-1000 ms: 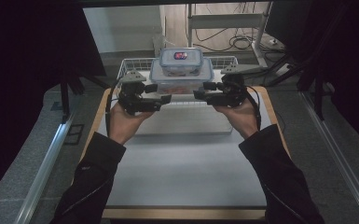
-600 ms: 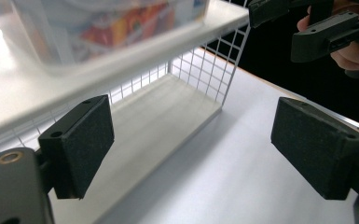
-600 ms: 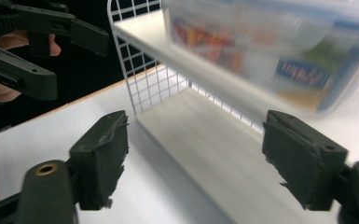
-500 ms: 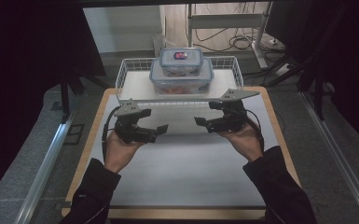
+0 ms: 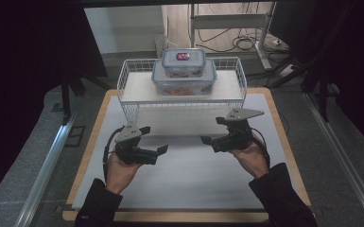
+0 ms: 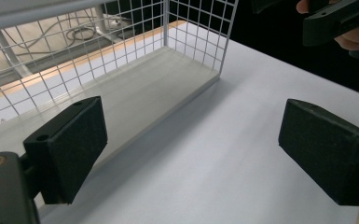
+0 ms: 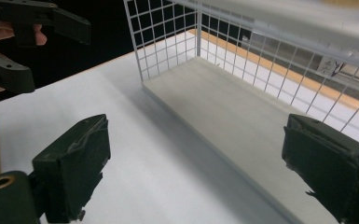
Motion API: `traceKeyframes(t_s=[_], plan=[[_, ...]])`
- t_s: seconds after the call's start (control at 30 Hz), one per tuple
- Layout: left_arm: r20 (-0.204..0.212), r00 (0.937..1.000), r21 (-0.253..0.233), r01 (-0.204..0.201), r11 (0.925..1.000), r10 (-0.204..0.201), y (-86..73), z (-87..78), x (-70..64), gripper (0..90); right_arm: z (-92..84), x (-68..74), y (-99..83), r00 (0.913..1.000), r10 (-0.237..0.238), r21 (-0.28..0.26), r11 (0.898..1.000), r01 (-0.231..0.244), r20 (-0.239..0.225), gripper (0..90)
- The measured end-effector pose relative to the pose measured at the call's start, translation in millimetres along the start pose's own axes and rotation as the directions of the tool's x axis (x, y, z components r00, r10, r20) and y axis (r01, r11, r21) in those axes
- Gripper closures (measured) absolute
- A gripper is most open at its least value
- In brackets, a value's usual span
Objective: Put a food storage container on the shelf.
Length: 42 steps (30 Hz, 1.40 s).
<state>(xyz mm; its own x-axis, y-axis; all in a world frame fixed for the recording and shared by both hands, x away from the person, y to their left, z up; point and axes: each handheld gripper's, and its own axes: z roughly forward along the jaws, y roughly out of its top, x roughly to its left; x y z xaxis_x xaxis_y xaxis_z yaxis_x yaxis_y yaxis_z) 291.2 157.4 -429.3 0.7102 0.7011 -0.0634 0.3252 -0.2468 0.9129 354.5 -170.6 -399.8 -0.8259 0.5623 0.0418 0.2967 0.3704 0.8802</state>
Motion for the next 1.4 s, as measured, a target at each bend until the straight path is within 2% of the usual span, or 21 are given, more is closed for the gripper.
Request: traceKeyframes(t_s=[0.17, 0.3, 0.4, 0.9, 1.13, 1.4], plan=[[-0.026, 0.9985, 0.022, -0.048, 0.9986, 0.048, -6.9, 0.3, -6.9, 5.8, -1.2, 1.4, -12.3, 0.9999, -0.010, 0.013, 1.000, 0.010, 0.009, 5.3], [-0.021, 0.9985, 0.025, -0.049, 0.9985, 0.050, -11.7, -1.0, -11.6, 4.8, -3.6, 4.0, -18.5, 0.9999, -0.010, 0.017, 1.000, 0.010, 0.011, 4.7], [-0.038, 0.9973, 0.039, -0.061, 0.9974, 0.062, -17.8, -1.5, -15.0, 4.2, -4.7, 5.9, -23.6, 0.9999, -0.008, 0.020, 1.000, 0.008, 0.013, 3.6], [-0.091, 0.9947, 0.096, -0.039, 0.9946, 0.048, -57.3, -8.4, -14.9, 1.8, -12.4, 11.8, -56.0, 0.9990, -0.006, 0.054, 0.999, 0.004, 0.044, 0.0], [-0.108, 0.9933, 0.121, -0.027, 0.9922, 0.041, -66.5, -15.5, -18.0, 1.9, -23.0, 14.4, -72.5, 0.9965, -0.020, 0.069, 0.998, 0.014, 0.082, 0.0], [-0.134, 0.9906, 0.132, -0.013, 0.9911, 0.031, -75.6, -24.9, -18.4, 1.5, -35.4, 14.9, -83.0, 0.9946, -0.006, 0.068, 0.998, -0.001, 0.103, 0.0]])
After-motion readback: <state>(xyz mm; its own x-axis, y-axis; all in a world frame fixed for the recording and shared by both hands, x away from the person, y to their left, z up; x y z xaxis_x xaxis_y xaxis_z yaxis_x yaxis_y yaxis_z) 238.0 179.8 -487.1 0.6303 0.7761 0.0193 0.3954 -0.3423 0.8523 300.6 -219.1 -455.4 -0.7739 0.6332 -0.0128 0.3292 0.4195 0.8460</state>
